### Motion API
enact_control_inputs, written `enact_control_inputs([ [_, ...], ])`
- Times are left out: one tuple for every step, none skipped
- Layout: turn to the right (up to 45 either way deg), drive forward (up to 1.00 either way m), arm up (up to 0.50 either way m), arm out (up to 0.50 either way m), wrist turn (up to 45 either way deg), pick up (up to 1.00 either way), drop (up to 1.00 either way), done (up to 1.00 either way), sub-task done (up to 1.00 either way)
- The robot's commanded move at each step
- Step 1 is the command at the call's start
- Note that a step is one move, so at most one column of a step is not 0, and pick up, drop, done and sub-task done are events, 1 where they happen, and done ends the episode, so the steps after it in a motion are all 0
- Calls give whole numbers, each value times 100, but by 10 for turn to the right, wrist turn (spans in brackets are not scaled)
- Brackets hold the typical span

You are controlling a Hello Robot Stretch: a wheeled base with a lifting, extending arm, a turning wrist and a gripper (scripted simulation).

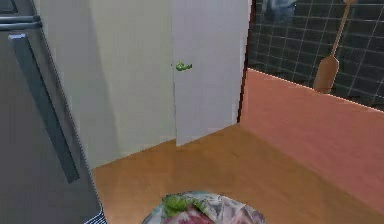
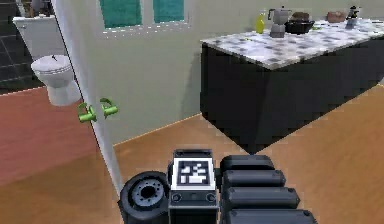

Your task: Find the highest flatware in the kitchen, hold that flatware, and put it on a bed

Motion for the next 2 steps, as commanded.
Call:
enact_control_inputs([
  [-30,0,0,0,0,0,0,0,0],
  [0,40,0,0,0,0,0,0,0],
])
